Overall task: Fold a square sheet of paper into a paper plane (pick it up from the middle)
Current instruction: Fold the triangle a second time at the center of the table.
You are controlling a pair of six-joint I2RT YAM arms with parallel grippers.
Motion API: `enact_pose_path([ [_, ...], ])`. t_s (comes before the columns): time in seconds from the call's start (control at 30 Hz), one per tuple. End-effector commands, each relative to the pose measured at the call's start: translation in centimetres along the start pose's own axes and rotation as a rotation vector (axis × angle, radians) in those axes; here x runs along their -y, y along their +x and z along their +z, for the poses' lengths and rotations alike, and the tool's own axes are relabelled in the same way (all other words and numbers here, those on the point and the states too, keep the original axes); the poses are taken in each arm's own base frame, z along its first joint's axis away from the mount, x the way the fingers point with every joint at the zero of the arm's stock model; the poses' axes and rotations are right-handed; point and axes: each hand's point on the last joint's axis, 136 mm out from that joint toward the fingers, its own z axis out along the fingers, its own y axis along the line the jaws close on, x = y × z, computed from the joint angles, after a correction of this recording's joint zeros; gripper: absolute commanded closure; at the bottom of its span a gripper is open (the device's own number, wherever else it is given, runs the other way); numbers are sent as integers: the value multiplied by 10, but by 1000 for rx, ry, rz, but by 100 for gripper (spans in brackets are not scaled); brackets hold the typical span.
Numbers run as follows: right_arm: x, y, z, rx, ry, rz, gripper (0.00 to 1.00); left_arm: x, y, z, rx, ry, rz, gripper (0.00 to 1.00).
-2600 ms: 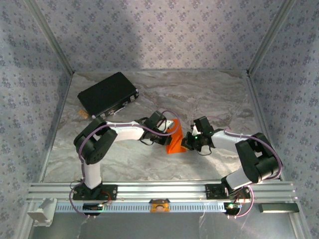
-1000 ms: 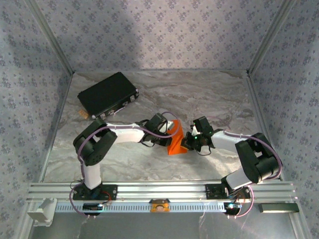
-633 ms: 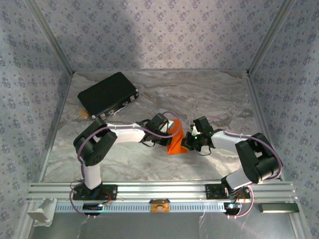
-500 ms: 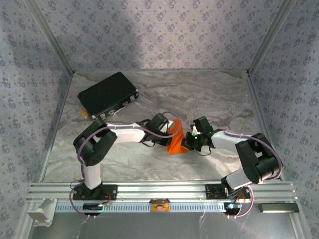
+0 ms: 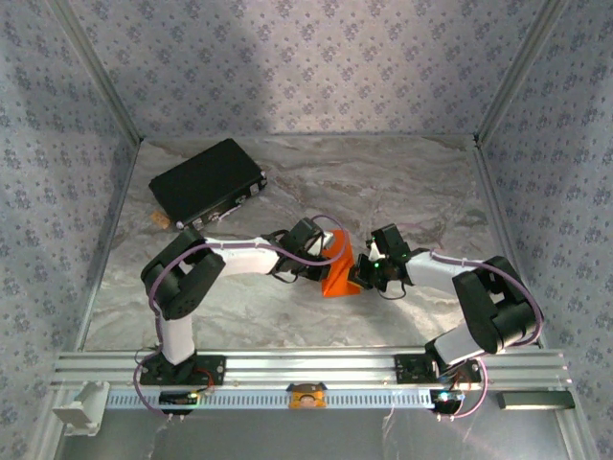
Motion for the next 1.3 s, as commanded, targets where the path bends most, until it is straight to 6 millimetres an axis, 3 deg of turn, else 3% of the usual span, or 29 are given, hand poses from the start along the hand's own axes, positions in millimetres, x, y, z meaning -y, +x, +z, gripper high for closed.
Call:
enact_pose_path([
  [0.0,11,3,-2,0,55,3,100,0,1,-10,7,-5,12,100],
  [1.27,11,3,-2,-2,52,3,100,-1,1,-3,-12,29,26,99],
])
